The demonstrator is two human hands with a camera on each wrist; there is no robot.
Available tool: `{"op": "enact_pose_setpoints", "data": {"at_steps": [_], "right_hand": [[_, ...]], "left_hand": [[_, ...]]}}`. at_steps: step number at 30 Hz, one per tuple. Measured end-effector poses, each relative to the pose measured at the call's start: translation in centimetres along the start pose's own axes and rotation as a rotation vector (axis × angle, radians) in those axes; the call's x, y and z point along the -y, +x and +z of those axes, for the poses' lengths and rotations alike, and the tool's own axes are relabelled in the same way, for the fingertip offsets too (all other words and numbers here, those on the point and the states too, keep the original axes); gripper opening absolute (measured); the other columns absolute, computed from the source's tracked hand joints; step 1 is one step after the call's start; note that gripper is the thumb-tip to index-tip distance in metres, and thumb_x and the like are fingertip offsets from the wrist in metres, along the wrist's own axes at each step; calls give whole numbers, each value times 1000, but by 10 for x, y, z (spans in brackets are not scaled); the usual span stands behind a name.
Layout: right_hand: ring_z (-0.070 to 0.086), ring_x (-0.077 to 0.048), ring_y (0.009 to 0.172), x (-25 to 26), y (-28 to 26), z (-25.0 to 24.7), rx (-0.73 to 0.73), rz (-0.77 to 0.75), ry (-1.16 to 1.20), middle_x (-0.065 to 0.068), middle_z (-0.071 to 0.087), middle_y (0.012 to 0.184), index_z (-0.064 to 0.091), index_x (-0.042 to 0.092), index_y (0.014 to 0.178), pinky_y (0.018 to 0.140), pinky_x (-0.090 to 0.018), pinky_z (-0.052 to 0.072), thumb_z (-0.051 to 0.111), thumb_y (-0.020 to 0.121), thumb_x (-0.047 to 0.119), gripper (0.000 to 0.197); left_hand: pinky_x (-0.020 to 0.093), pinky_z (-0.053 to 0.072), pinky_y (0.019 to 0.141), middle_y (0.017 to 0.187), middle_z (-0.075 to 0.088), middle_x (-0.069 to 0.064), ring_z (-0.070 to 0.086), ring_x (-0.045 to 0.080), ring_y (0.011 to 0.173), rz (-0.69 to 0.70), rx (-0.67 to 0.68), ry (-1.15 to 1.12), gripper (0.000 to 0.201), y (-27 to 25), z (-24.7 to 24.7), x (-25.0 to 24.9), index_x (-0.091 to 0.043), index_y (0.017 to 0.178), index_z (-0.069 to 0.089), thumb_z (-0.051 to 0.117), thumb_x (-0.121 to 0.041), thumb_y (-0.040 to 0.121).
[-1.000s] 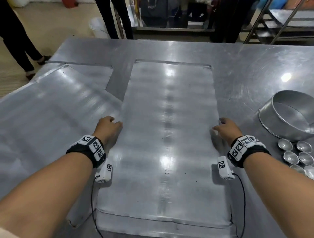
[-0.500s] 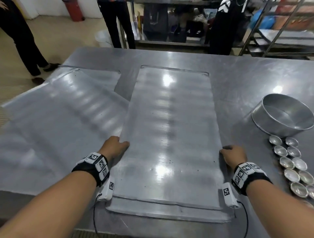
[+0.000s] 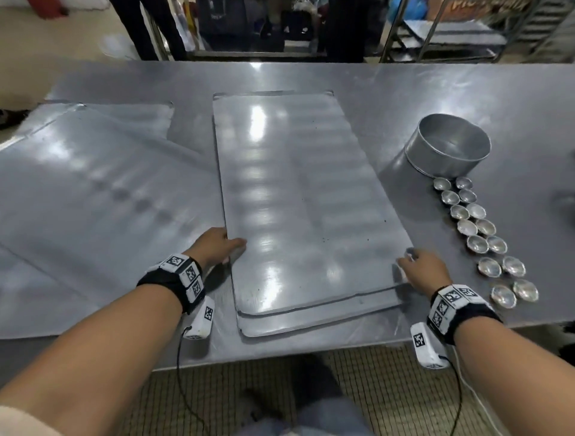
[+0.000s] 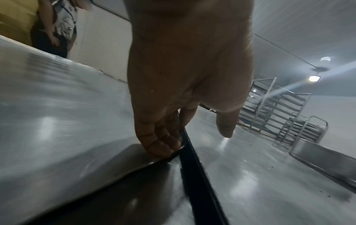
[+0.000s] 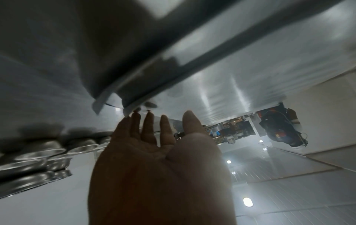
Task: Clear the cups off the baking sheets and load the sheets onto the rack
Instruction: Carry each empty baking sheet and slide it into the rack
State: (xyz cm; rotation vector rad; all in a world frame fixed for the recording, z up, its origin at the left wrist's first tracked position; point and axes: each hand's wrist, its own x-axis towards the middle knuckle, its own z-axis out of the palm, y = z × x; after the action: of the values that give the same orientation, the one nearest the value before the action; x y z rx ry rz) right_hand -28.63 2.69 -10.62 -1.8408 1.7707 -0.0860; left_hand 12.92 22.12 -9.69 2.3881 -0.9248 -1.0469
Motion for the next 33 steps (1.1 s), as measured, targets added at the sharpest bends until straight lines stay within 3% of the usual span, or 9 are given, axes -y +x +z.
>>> {"op": "enact_pose_setpoints", "data": {"at_steps": [1,3,4,6,10,15,20,25,33], "right_hand": [[61,-35,118,-6,-7,0,4,-32,6,-18,65,129,62,0,127,96,-36,45,65,92,24,43],[59,-31,122,-16,-20,3,38,-95,-8,-13,62,136,59,7,134,102,-38,45,66,92,30,49],[58,-29,124,-19,-26,4,57,-131,-35,-10,61,138,59,10,136,105,-40,45,67,91,33,51],[58,-25,122,-23,-33,7,65,-216,-123,-4,60,138,60,17,134,105,-44,46,70,88,42,54],[58,-21,117,-24,-37,5,47,-378,-266,1,61,132,66,26,126,105,-44,44,73,76,61,61],[49,-18,119,-41,-38,-4,133,-525,-324,5,57,127,63,31,127,104,-39,41,74,69,70,70],[47,-11,113,-57,-34,-10,143,-649,-307,11,57,122,63,33,125,99,-34,39,74,73,65,63],[57,-8,86,-58,-35,-15,181,-694,-258,16,60,90,65,32,117,76,-29,47,77,78,57,47],[61,-5,78,-75,-46,-16,229,-718,-244,19,62,83,66,35,108,74,-30,54,75,77,60,41]], "left_hand": [[29,44,70,105,63,9,60,30,101,12,-9,49,36,-4,3,-6,-15,99,59,67,-49,90],[41,47,91,133,49,19,48,38,122,54,-65,181,59,-13,13,-15,-13,129,51,63,-55,90],[47,44,101,144,41,18,41,39,131,91,-104,243,70,-19,19,-19,-16,143,43,62,-57,90],[53,38,109,150,38,11,36,35,137,189,-140,258,75,-37,37,-28,-23,151,37,60,-60,90],[48,47,101,126,59,-3,57,20,115,338,-23,247,63,-70,74,-41,-30,130,58,61,-71,82],[41,47,91,95,59,-14,57,8,89,362,-1,272,64,-108,119,-48,-31,109,64,65,-82,69],[38,45,92,101,57,-14,52,10,95,351,-82,296,62,-138,156,-48,-32,115,58,74,-70,70],[34,56,77,94,62,-11,57,6,81,246,-224,238,55,-161,175,-49,-30,113,54,77,-62,75],[33,56,75,93,63,-11,59,7,84,136,-341,194,52,-195,199,-46,-31,109,53,79,-60,74]]}}
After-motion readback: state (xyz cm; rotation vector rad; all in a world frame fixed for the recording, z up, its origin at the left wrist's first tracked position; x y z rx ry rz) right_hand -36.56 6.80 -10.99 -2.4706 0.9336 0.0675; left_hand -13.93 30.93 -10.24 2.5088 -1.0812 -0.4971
